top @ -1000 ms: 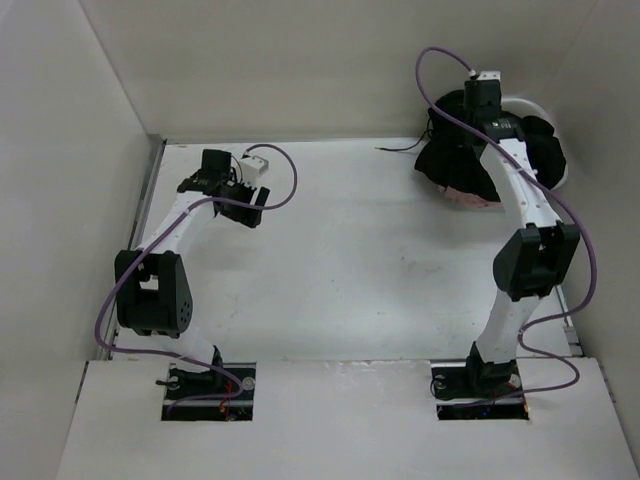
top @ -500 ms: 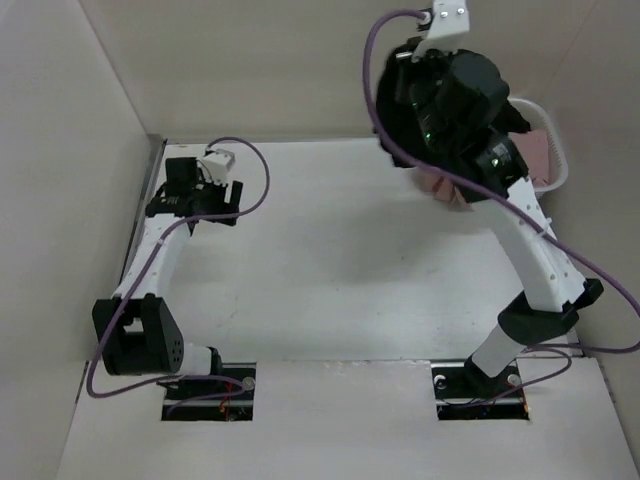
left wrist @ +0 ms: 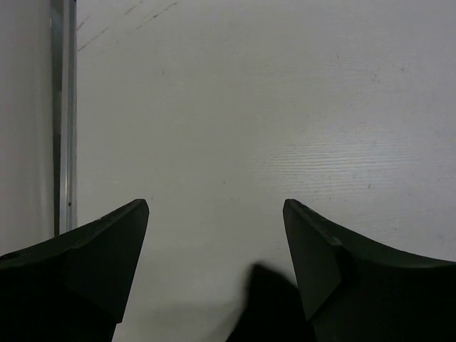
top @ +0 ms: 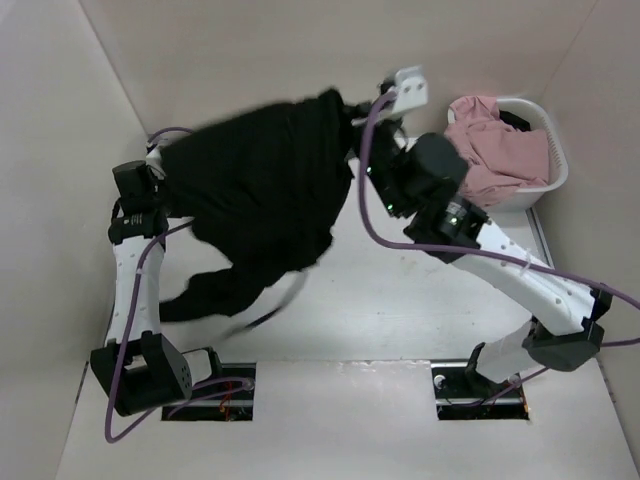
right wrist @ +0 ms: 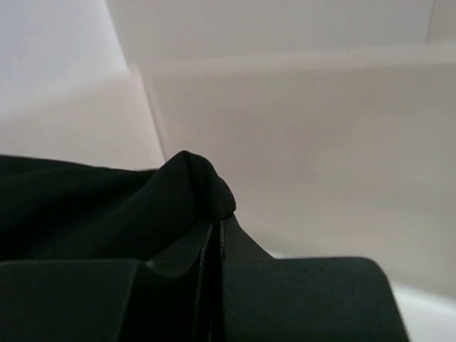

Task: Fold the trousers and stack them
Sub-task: Move the trousers to the center of the board, then flatten the trousers out

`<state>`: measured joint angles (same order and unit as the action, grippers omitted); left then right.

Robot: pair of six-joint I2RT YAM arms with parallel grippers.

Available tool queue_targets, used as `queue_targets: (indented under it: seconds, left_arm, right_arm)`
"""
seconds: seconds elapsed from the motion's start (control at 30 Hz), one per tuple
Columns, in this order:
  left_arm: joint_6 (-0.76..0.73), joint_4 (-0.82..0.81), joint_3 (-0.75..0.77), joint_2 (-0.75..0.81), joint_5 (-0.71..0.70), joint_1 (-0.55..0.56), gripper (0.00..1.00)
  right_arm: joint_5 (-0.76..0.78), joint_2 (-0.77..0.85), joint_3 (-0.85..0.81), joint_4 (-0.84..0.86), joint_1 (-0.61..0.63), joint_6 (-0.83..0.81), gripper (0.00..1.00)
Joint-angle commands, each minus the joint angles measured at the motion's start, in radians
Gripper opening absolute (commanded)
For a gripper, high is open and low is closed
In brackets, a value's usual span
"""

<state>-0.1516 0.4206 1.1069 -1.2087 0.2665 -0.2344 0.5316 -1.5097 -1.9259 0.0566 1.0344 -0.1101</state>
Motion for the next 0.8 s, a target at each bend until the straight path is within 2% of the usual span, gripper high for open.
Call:
queue_targets:
  seconds: [0.0,0.07,0.1,0.17,0.27,0.33,0.47,0.6,0.77]
  left_arm:
    - [0.011,-0.037,0.056,-0.008,0.027,-0.010,0.77]
    - [-0.005,-0.032,0.064,-0.029,0.017,-0.013,0.77]
    - [-0.015,-0.031,0.067,-0.040,0.013,-0.018,0.77]
    - [-0.041,-0.028,0.068,-0.057,-0.004,-0.024,0.76]
    - [-0.113,0.000,0.068,-0.074,-0.047,-0.027,0.76]
    - [-0.195,0.046,0.064,-0.074,-0.075,-0.023,0.76]
    - [-0.334,0.173,0.012,-0.046,-0.076,-0.021,0.77]
    - [-0.350,0.315,-0.074,-0.040,0.028,0.039,0.74]
    - [-0.250,0.301,-0.172,-0.058,0.117,0.181,0.73]
  right_arm:
    - [0.142,0.081,0.296,-0.058,-0.067,0.333,0.10]
    - [0.143,0.146,0.480,-0.131,-0.136,0.481,0.20]
    - [0.140,0.185,0.586,-0.179,-0.197,0.568,0.33]
    - [0.096,0.241,0.761,-0.283,-0.359,0.720,0.71]
    - [-0.104,0.284,0.890,-0.426,-0.613,0.803,0.93]
    - [-0.185,0.347,0.936,-0.422,-0.675,0.770,1.00]
    - [-0.303,0.433,0.995,-0.415,-0.568,0.742,1.00]
    - [-0.351,0.462,1.085,-0.506,-0.413,0.916,1.00]
    - [-0.403,0.542,1.251,-0.531,-0.201,1.150,1.00]
